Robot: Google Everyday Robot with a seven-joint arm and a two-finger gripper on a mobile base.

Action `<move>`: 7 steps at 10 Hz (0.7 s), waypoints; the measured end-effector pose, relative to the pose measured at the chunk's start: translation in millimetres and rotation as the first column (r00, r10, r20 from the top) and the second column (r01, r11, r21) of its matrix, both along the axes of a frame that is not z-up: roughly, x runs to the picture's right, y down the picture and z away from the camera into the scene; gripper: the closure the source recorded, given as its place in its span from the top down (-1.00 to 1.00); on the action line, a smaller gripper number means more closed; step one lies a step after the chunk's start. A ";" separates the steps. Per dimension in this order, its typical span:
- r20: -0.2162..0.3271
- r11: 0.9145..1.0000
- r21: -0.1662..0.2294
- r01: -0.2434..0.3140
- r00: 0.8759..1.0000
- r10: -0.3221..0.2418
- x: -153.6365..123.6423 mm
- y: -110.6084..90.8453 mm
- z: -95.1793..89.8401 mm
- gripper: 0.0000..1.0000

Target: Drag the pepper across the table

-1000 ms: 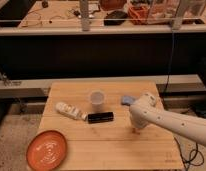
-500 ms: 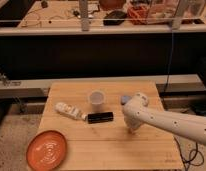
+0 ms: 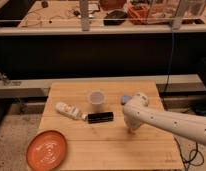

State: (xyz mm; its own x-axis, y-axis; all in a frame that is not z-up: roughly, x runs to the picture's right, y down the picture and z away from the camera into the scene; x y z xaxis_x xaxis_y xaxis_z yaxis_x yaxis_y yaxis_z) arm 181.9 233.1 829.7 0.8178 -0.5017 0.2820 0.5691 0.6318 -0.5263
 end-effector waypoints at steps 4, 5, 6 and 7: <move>0.004 1.000 -0.001 -0.002 1.000 0.002 -0.8 -0.5 -2.0 -0.97; 0.017 1.000 -0.002 0.023 1.000 -0.023 -5.3 -0.6 0.9 -0.97; 0.018 1.000 -0.002 0.025 1.000 -0.025 -5.7 -0.7 1.2 -0.97; 0.019 1.000 -0.003 0.025 1.000 -0.025 -6.1 -0.6 0.4 -0.97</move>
